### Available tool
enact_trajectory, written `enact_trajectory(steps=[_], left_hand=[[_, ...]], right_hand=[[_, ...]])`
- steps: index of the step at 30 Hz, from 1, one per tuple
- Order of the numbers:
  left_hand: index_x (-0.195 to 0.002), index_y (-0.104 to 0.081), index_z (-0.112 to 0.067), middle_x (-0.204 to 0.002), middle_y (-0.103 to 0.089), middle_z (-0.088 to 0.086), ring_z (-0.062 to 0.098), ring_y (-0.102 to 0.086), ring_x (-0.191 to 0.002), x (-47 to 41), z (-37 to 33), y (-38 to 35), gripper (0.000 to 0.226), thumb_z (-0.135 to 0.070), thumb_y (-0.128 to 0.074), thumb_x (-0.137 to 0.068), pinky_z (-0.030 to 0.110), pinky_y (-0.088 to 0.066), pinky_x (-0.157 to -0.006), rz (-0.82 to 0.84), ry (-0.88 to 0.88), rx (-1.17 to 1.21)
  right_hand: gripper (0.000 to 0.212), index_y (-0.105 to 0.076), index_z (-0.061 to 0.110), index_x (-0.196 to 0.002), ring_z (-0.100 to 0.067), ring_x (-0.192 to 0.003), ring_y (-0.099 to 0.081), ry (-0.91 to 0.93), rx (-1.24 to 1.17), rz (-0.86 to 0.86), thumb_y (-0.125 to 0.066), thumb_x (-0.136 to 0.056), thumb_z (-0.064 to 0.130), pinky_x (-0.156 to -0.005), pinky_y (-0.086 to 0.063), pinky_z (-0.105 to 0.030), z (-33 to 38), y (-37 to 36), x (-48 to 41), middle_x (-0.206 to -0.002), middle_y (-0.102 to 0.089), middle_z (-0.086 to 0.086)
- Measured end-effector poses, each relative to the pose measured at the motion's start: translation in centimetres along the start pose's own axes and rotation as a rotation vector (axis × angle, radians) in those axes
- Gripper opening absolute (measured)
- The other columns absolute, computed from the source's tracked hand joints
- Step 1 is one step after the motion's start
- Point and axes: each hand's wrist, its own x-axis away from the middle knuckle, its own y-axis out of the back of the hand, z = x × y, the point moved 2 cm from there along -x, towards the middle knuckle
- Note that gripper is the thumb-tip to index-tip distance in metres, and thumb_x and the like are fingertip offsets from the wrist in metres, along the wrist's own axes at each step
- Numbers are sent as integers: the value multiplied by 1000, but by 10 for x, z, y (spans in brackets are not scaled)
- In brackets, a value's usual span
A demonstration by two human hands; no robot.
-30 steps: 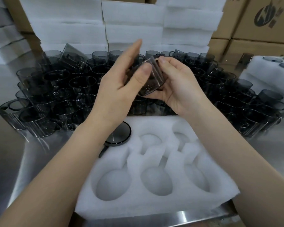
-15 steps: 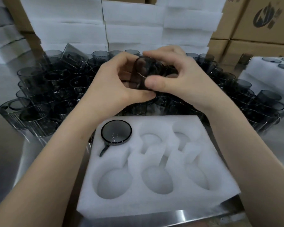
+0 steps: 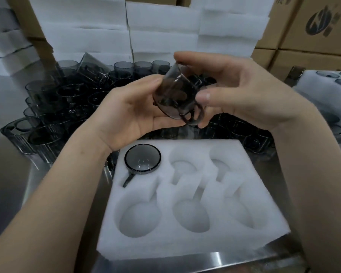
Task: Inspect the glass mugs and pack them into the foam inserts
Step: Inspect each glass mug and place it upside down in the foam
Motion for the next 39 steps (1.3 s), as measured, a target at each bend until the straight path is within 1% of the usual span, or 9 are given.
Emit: enact_trajectory(steps=[4, 10, 16, 21, 25, 29, 32, 36, 39], left_hand=[[-125, -55, -2, -108, -70, 14, 30, -69, -94, -3, 4, 3, 42, -21, -47, -88, 37, -58, -75, -16, 40, -73], [-122, -60, -11, -121, -69, 6, 26, -68, -109, -4, 2, 9, 40, -9, -57, -83, 37, -53, -94, -77, -43, -351], [-135, -50, -15, -137, -58, 6, 22, -58, -124, -1, 8, 0, 71, -9, -74, -69, 43, -44, -107, 101, 34, -398], [-143, -39, -21, -137, -56, 2, 13, -54, -128, 2, 14, -5, 87, 4, -72, -66, 24, -43, -105, 269, 142, -490], [-146, -34, -23, -140, -52, 4, 12, -49, -132, 3, 15, -7, 97, 7, -76, -65, 23, -40, -107, 356, 171, -584], [-148, -25, -41, -140, -49, -7, 8, -46, -133, 2, 17, -7, 112, -12, -88, -60, 33, -36, -113, 360, 201, -769], [-146, -19, -53, -137, -49, -9, 8, -48, -130, 1, 17, -5, 119, -29, -89, -53, 36, -37, -113, 328, 239, -864], [-148, -16, -50, -136, -47, -15, 1, -48, -128, 1, 16, -4, 119, -17, -89, -59, 31, -37, -113, 322, 276, -884], [-148, -16, -49, -136, -50, -11, -2, -48, -128, 3, 14, -5, 117, -11, -89, -65, 31, -34, -115, 322, 302, -900]], right_hand=[[54, -63, 24, -121, -26, -66, -67, 1, 254, -109, -82, -71, 26, -57, -57, -35, 2, -8, 2, -115, -67, 4], [48, -60, 21, -93, -3, -48, -60, -209, 603, 20, -83, -60, 46, -44, -46, -17, 6, -31, 7, -69, -65, 20], [54, -53, 20, -91, -7, -48, -64, -338, 715, 133, -81, -58, 53, -43, -48, -20, 6, -33, 7, -80, -61, 6], [55, -51, 20, -87, -8, -48, -65, -381, 761, 208, -85, -58, 51, -44, -52, -24, 2, -40, 1, -72, -67, 1], [57, -54, 21, -86, -10, -57, -68, -467, 853, 291, -84, -54, 59, -52, -54, -27, -3, -38, -6, -79, -69, 3], [52, -51, 27, -77, -12, -75, -56, -418, 1002, 317, -83, -54, 61, -58, -40, -28, -10, -47, -12, -85, -60, 8], [59, -45, 28, -87, -13, -82, -57, -459, 973, 333, -83, -56, 61, -65, -49, -29, -11, -50, -10, -87, -48, 18], [61, -40, 32, -92, -11, -84, -56, -508, 976, 364, -81, -59, 62, -79, -57, -35, -12, -52, -13, -88, -41, 21], [57, -40, 28, -82, -12, -80, -57, -495, 1008, 337, -81, -60, 61, -71, -54, -30, -12, -52, -13, -87, -49, 13]])
